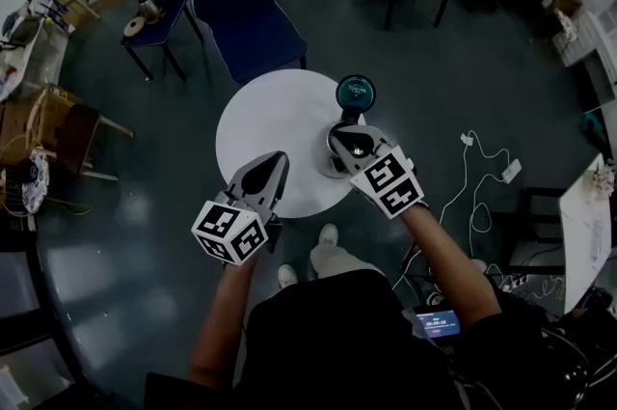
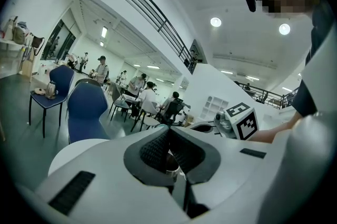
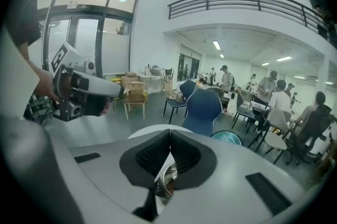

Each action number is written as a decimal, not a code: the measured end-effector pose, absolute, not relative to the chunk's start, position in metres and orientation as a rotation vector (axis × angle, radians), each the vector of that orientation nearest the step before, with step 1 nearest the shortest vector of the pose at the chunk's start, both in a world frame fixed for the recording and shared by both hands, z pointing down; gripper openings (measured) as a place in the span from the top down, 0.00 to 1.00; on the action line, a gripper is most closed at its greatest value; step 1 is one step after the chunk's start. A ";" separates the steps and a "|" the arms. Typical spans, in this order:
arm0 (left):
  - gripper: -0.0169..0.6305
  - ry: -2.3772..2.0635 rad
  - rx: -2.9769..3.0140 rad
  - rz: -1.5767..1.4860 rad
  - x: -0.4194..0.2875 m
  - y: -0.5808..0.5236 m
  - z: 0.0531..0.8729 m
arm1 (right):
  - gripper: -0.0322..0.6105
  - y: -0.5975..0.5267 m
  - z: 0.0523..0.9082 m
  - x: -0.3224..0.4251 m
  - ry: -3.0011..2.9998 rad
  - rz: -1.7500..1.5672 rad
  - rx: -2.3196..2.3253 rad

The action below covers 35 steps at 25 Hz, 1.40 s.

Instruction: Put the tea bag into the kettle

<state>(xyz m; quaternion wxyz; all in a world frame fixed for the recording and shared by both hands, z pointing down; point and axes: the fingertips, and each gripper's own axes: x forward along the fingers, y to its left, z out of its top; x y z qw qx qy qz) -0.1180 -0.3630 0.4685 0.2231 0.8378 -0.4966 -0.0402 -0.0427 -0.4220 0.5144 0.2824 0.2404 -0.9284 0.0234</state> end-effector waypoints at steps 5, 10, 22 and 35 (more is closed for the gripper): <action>0.95 -1.352 2.339 -0.118 -0.114 -0.351 0.457 | 0.92 -0.407 0.483 -0.043 -2.551 0.035 0.711; 0.95 -1.336 2.366 -0.129 -0.114 -0.332 0.441 | 0.92 -0.386 0.450 -0.047 -2.642 0.075 0.762; 0.95 -1.292 2.448 -0.111 -0.098 -0.289 0.420 | 0.92 -0.332 0.407 -0.033 -2.706 0.009 0.895; 0.95 -1.304 2.487 -0.137 -0.106 -0.238 0.400 | 0.92 -0.274 0.381 -0.037 -2.751 0.013 0.959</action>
